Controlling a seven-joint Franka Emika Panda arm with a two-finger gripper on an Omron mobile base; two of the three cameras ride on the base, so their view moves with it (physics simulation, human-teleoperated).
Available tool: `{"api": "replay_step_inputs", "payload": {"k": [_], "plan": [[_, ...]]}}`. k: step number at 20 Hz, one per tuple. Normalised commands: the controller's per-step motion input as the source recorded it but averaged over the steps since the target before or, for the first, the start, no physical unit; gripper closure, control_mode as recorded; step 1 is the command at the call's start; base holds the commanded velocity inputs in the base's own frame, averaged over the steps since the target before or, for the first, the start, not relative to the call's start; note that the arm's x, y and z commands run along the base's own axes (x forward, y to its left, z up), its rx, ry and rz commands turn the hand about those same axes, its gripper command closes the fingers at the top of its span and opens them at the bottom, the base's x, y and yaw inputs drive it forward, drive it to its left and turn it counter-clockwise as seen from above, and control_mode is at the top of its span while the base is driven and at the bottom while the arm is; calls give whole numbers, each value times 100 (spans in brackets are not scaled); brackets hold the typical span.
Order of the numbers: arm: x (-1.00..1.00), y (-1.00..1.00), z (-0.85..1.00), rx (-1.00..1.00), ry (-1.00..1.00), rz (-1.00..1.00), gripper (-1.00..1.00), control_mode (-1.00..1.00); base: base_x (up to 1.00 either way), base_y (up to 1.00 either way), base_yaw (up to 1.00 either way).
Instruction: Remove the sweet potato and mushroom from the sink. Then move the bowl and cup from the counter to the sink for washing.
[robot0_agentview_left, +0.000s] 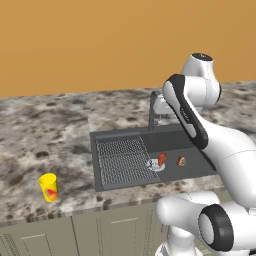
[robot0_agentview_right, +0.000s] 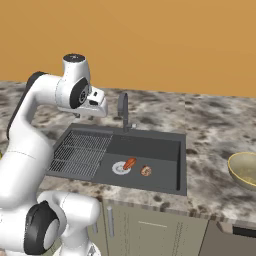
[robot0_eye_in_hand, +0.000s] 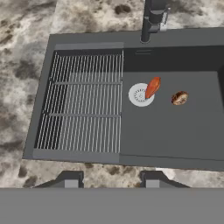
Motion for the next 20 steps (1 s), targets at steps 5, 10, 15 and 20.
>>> {"api": "replay_step_inputs", "payload": {"k": [5, 10, 15, 20], "plan": [[-9, -4, 0, 0, -2, 0, -100, -100, 0, 0, 0], [-15, -15, 0, 0, -3, 0, -100, -100, 0, 0, 0], [-17, -20, -3, 0, -7, -4, -100, -100, 0, 0, 0], [-9, -19, -3, 0, -2, -7, -100, -100, 0, 0, 0]]}}
